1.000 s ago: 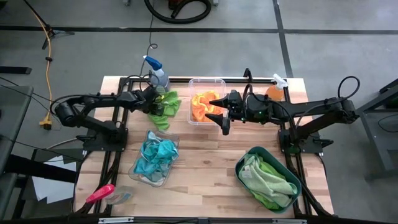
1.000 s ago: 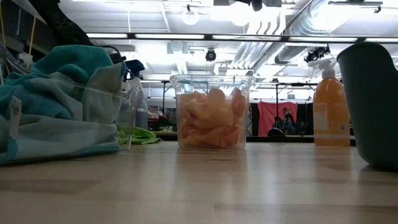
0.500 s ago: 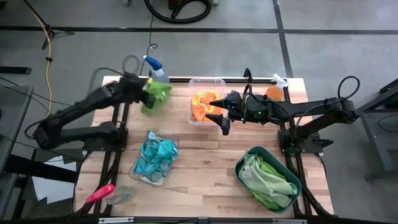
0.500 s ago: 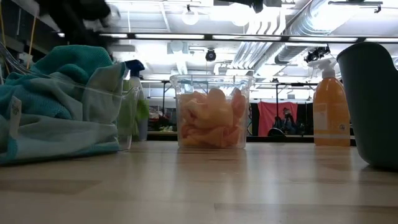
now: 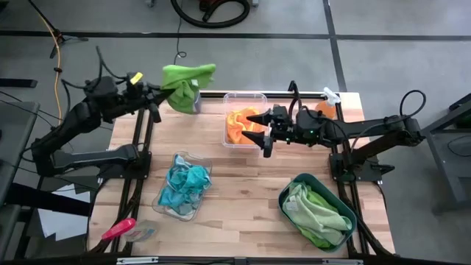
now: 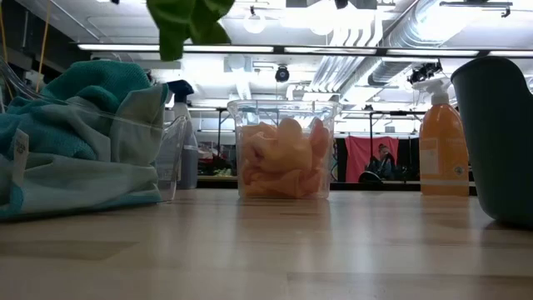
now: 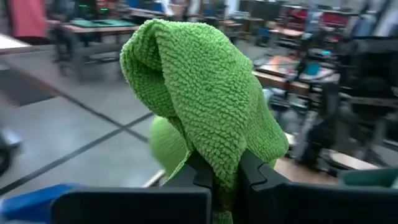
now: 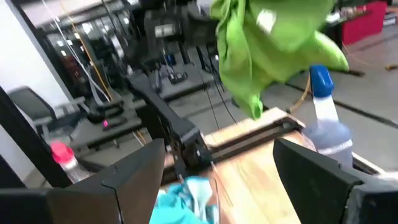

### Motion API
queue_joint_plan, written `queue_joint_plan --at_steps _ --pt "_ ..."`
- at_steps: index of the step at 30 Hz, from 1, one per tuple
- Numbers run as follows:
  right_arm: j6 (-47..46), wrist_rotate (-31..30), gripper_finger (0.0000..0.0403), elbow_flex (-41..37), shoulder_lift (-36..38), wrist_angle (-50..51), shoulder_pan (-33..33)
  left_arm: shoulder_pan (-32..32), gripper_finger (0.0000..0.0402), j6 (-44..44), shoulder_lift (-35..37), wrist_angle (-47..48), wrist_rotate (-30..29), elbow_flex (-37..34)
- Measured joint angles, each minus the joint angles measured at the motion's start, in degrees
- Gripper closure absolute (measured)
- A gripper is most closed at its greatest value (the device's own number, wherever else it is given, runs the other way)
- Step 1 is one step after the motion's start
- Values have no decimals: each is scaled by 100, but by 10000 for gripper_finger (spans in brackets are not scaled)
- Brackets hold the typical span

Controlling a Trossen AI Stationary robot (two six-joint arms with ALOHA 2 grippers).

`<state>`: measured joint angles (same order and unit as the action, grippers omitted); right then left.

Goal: Sort microfiber towel by color & place in baskets
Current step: Put the green microfiber towel into the green bin

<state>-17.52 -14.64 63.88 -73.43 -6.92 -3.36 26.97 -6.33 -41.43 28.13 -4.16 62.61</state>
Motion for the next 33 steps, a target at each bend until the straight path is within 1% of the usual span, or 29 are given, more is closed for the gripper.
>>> queue_joint_plan --at_steps 4,9,13,17,20,25,29,33 --pt "364 0 105 9 0 -228 0 -566 400 1 -355 -356 10 -6" --pt "945 -8 105 294 -47 88 -7 -1284 400 410 -1060 -982 13 -11" --pt "1247 -22 105 657 -105 560 -7 -1690 400 895 -1534 -1200 9 -12" --pt "1551 -174 105 1022 -208 1283 -7 -1880 400 959 -1749 -1273 11 -15" --pt "1752 -192 105 1190 -334 1445 -4 -1977 400 973 -1842 -1439 48 -12" --pt "2056 -185 105 1235 -576 1408 29 -2052 400 1001 -1966 -1840 108 -11" --pt "2103 -159 105 1235 -800 1100 37 -2077 400 1001 -2037 -2034 111 -11" --pt "2103 75 105 1235 -980 702 37 -2077 400 995 -2180 -2289 252 -9"
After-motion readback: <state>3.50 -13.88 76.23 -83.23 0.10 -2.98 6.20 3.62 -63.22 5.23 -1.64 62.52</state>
